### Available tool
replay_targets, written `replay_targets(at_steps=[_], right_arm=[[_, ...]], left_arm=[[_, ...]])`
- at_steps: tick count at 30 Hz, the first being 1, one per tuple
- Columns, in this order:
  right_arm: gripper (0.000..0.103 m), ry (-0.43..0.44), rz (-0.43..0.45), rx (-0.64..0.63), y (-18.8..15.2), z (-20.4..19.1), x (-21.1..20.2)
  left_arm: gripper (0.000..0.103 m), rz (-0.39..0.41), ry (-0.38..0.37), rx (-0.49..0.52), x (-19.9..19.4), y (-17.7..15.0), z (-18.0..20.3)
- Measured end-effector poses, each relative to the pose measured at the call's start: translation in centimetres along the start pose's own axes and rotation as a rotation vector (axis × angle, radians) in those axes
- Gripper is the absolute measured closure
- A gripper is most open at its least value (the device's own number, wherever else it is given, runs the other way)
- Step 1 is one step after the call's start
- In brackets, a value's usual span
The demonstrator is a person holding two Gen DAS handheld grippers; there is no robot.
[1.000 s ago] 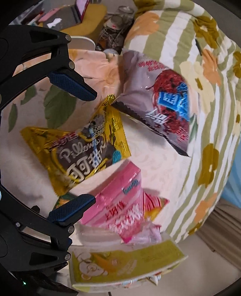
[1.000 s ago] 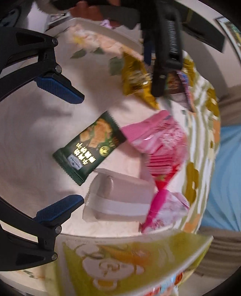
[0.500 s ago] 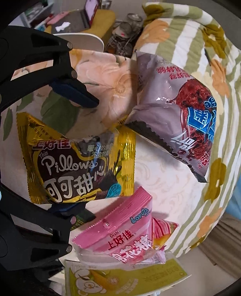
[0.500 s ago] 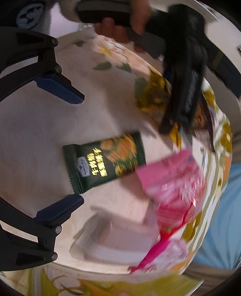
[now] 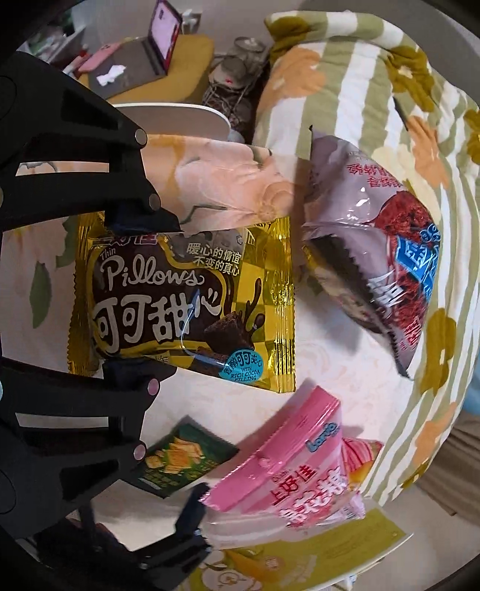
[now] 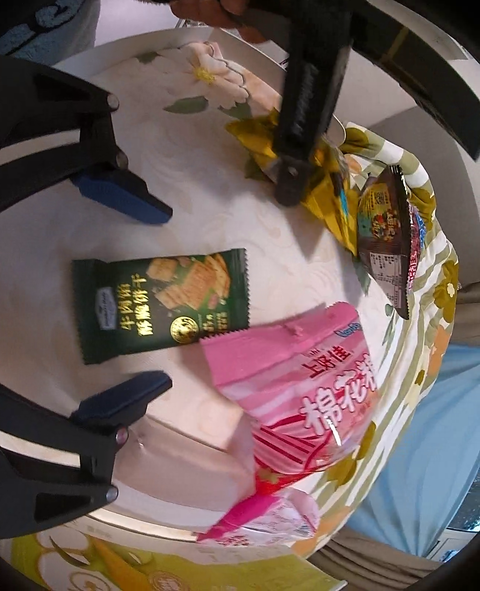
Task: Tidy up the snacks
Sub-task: 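Grasp the gold Pillows packet with the left tool while the right tool grasps the green cracker packet, then lower both packets into the yellow box and open both tools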
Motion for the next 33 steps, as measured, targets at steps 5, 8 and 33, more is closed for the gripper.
replay_targets(at_steps=[5, 8, 33], right_arm=[[0.043, -0.024, -0.001, 0.001, 0.7, 0.3, 0.4], [0.055, -0.030, -0.009, 0.008, 0.7, 0.1, 0.1], [0.062, -0.125, 0.136, 0.294, 3.2, -1.3, -11.9]], left_arm=[[0.061, -0.004, -0.018, 0.050, -0.3, -0.8, 0.7], [0.061, -0.006, -0.019, 0.075, -0.6, -1.2, 1.1], [0.061, 0.160, -0.204, 0.235, -11.4, 3.4, 6.1]])
Point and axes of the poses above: each gripper's, at about its wrist camera, not at the fingertips, and x roughly the way its jaws point, z to its right, y to its top, the point moved 7 cm from there along x, roughly the way its jaws point, and after that the axes turned 11 degrees about z, right-handed, at the moved point
